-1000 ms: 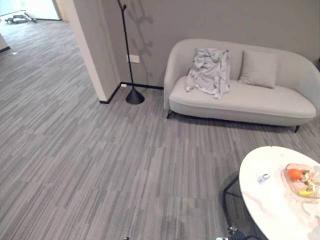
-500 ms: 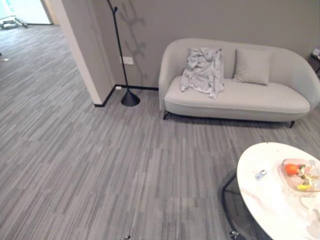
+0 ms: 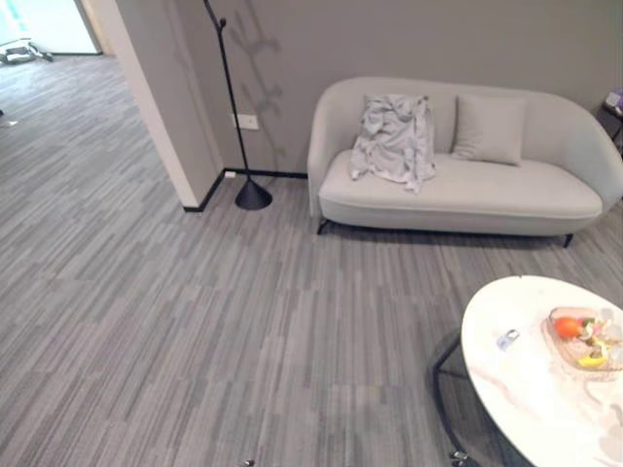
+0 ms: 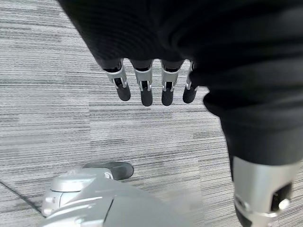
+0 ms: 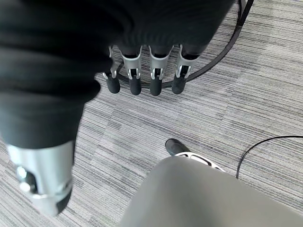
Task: Hang the clothes on the sofa on the clothes rack.
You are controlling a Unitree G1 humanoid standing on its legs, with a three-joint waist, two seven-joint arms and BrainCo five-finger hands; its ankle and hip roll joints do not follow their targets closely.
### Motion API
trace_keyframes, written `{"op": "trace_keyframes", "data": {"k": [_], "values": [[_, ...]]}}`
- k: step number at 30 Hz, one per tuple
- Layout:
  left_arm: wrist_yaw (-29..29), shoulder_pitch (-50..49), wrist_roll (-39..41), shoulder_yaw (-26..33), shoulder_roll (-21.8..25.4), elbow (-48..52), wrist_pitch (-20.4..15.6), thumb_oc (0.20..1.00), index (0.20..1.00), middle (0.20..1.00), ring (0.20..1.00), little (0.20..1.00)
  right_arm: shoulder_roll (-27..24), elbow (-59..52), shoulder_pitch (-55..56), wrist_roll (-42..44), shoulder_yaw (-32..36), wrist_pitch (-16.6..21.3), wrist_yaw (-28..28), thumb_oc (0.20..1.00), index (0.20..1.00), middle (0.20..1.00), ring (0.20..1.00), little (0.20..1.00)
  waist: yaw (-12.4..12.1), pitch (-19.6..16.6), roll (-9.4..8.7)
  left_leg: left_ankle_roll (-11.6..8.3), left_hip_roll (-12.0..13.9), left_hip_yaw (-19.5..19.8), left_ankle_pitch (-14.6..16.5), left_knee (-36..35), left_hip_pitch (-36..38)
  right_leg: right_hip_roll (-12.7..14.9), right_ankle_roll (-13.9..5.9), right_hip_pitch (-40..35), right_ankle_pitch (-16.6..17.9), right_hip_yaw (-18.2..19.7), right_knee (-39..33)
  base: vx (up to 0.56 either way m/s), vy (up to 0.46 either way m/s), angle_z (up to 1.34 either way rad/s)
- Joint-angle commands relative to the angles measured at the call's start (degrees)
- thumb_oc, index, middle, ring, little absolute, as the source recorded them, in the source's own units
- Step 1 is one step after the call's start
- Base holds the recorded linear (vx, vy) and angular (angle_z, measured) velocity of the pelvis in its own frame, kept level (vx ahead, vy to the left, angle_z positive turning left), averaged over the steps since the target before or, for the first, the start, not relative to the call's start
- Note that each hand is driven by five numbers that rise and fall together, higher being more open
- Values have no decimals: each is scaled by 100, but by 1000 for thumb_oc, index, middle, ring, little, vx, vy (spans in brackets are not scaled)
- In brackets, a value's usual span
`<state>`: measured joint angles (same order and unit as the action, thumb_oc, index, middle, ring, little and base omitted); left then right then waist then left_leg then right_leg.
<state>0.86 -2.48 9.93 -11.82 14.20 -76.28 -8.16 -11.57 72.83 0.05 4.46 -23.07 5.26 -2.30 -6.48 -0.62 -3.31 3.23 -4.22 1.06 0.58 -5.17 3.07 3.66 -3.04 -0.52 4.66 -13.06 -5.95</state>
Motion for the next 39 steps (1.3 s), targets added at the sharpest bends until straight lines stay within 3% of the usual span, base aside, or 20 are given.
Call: {"op": "trace_keyframes", "data": {"k": [1, 4, 6, 8, 12, 15, 16, 19, 21, 24, 25, 27, 30, 32, 33, 34, 36, 37, 38, 39], "values": [[-1, 382, -56, 13, 80, -335, -18, 1000, 1000, 1000, 1000, 1000, -164, -37, -322, 68, -161, 19, -48, 1000, 1000, 1000, 1000, 1000, -36, 118, 122, -743, 661, 308, -106, 17, -425, 232, -528, -81, -498, 95, 95, -7, -100, 0], [-34, 456, 69, 54, 191, -263, -32, 1000, 1000, 1000, 1000, 1000, -158, -86, -409, 127, -212, 52, -73, 1000, 1000, 1000, 1000, 1000, -97, 389, 53, -859, 838, 398, -319, 69, -650, 60, -402, -13, -531, 51, 95, -71, -148, 3], [-81, 679, 211, 5, 239, -148, -77, 1000, 1000, 1000, 1000, 1000, -225, -153, -550, 205, -282, 94, -106, 1000, 1000, 1000, 1000, 1000, -119, 675, -57, -933, 743, 570, -350, 910, -1397, 81, -346, 151, -504, -63, 95, -134, -160, 20], [-118, 699, 255, 13, 245, -169, -75, 1000, 1000, 1000, 1000, 1000, -240, -154, -582, 199, -286, 77, -118, 1000, 1000, 1000, 1000, 1000, -89, 705, -89, -928, 710, 570, -386, 1124, -1651, 96, -344, 238, -508, -109, 95, 5, -35, 41], [-98, 637, 340, 95, 154, -200, -77, 1000, 1000, 1000, 1000, 1000, -284, -159, -634, 293, -234, 107, -116, 1000, 1000, 1000, 1000, 1000, -273, 572, 37, -832, 581, 367, -585, 125, -1902, -132, -363, 188, -769, -127, 95, 252, 69, 21], [-105, 596, 323, 104, 195, -209, -96, 1000, 1000, 1000, 1000, 1000, -307, -116, -720, 282, -252, 127, -135, 1000, 1000, 1000, 1000, 1000, -425, 534, 58, -918, 275, 380, -548, 17, -2645, -208, -303, 80, -1052, 36, 95, 293, 139, 18], [-93, 585, 306, 114, 219, -233, -99, 1000, 1000, 1000, 1000, 1000, -303, -118, -762, 288, -250, 124, -134, 1000, 1000, 1000, 1000, 1000, -482, 544, 65, -976, 258, 322, -631, 17, -2720, -254, -282, -43, -1130, 102, 95, 355, 203, 21], [-92, 448, 99, 172, 348, -295, -63, 1000, 1000, 1000, 1000, 1000, -148, -102, -850, 197, -269, 85, -123, 1000, 1000, 1000, 1000, 1000, -582, 346, -17, -889, 383, 214, -795, 17, -2394, -253, -366, -259, -1162, 212, 95, 506, 311, 21], [-93, 425, 6, 248, 521, -288, -34, 1000, 1000, 1000, 1000, 1000, -48, -96, -893, 197, -244, 74, -85, 1000, 1000, 1000, 1000, 1000, -654, 256, -188, -678, 329, -1, -802, 17, -1925, 72, -651, -501, -767, 159, 287, 524, 386, -46], [-72, 415, 16, 263, 587, -280, -30, 1000, 1000, 1000, 1000, 1000, -30, -104, -894, 175, -253, 66, -41, 1000, 1000, 1000, 1000, 1000, -654, 212, -167, -551, 299, -30, -698, 17, -1695, 196, -737, -368, -699, 195, 855, 328, 295, -19], [-55, 425, 36, 262, 625, -249, -13, 1000, 1000, 1000, 1000, 1000, -18, -122, -914, 178, -240, 68, -35, 1000, 1000, 1000, 1000, 1000, -626, 222, -132, -485, 280, -31, -627, 17, -1572, 219, -790, -245, -672, 193, 1257, 418, 474, -27], [-54, 387, 9, 243, 640, -205, 30, 1000, 1000, 1000, 1000, 1000, 3, -194, -958, 240, -125, 77, -46, 1000, 1000, 1000, 1000, 1000, -462, 294, 178, -239, 233, -33, -388, 17, -1002, 562, -893, 412, 75, -66, 2890, 479, 536, -28], [-28, 342, 8, 224, 626, -248, 30, 1000, 1000, 1000, 1000, 1000, 18, -221, -926, 243, -111, 92, -59, 1000, 1000, 1000, 1000, 1000, -402, 310, 319, -160, 211, 14, -246, 17, -752, 761, -805, 673, 89, -299, 3270, 290, 258, 4], [-23, 345, 8, 220, 630, -264, 12, 1000, 1000, 1000, 1000, 1000, 14, -254, -900, 237, -143, 84, -60, 1000, 1000, 1000, 1000, 1000, -402, 337, 357, -134, 158, 125, -111, 17, -563, 920, -689, 747, -113, -551, 2826, 403, 143, -5], [-39, 404, 15, 183, 615, -243, -19, 1000, 1000, 1000, 1000, 1000, 5, -284, -928, 255, -143, 60, -76, 1000, 1000, 1000, 1000, 1000, -387, 408, 368, -149, 134, 249, 15, 17, -381, 1008, -650, 796, -136, -663, 1857, 348, 58, -15], [-39, 404, 15, 183, 615, -243, -19, 1000, 1000, 1000, 1000, 1000, 5, -284, -928, 255, -143, 60, -76, 1000, 1000, 1000, 1000, 1000, -386, 406, 369, -149, 135, 250, 14, 17, -383, 1007, -650, 796, -134, -665, 1853, 356, 14, -10], [-90, 533, 84, 145, 544, -224, -97, 1000, 1000, 1000, 1000, 1000, 15, -238, -1001, 320, -67, 46, -128, 1000, 1000, 1000, 1000, 1000, -204, 490, 409, -183, 168, 403, 259, 17, -100, 1072, -827, 1354, 297, -210, 454, 510, 46, -14], [-90, 632, 78, 119, 461, -192, -124, 1000, 1000, 1000, 1000, 1000, -1, -197, -1008, 340, 11, 23, -162, 1000, 1000, 1000, 1000, 1000, -57, 578, 572, -231, 344, 430, 402, 17, 127, 1170, -974, 1989, 356, 66, 95, 968, 48, 33], [-82, 693, 15, -22, 362, -127, -168, 1000, 1000, 1000, 1000, 1000, -28, -184, -970, 352, 70, 15, -180, 1000, 1000, 1000, 1000, 1000, 127, 651, 594, -299, 463, 465, 567, 17, 349, 1210, -1054, 2363, 397, 142, 95, 714, 21, 48], [-82, 693, 15, -22, 361, -127, -168, 1000, 1000, 1000, 1000, 1000, -29, -184, -970, 352, 70, 15, -180, 1000, 1000, 1000, 1000, 1000, 128, 657, 601, -300, 470, 466, 571, 17, 358, 1205, -1053, 2352, 394, 137, 95, 648, -68, 68]]}}
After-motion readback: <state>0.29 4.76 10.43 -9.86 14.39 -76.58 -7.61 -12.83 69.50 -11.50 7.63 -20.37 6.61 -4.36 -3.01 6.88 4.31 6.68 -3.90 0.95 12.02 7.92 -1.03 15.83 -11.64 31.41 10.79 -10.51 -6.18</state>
